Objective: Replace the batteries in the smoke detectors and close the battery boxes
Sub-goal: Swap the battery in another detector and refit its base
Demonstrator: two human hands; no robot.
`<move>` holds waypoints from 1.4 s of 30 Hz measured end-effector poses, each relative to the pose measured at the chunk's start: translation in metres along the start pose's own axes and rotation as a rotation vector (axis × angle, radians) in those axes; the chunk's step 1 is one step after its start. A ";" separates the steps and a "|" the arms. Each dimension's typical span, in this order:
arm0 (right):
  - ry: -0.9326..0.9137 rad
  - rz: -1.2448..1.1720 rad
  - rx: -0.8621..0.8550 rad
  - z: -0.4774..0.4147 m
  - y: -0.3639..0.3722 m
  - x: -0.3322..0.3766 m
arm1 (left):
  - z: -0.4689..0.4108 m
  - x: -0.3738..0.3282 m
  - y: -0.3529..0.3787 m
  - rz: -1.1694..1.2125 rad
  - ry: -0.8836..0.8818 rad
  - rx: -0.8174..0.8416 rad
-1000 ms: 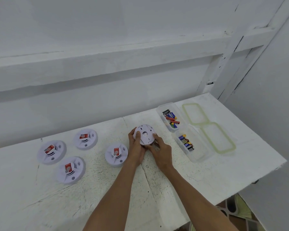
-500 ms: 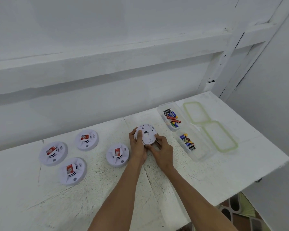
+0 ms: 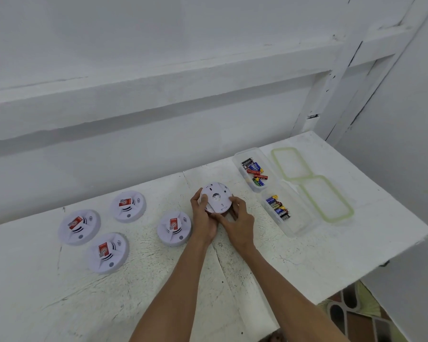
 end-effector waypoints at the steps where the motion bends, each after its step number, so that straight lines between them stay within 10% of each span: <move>1: 0.002 -0.004 -0.005 0.001 0.000 0.000 | 0.000 0.000 0.000 0.000 -0.002 -0.004; 27: -0.391 0.574 0.181 -0.023 0.012 0.046 | -0.002 -0.002 -0.002 -0.046 -0.248 0.153; 42: -0.586 0.709 0.154 -0.023 0.033 0.063 | -0.009 -0.001 -0.007 -0.076 -0.106 0.193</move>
Point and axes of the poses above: each hand's wrist, its own z-axis away from the middle knuckle, its own y-axis out of the palm, x = y × z, the point moved 6 cm from there along -z, towards the middle knuckle, and after that the axes turned 10 degrees about -x, right-handed, at the moved point
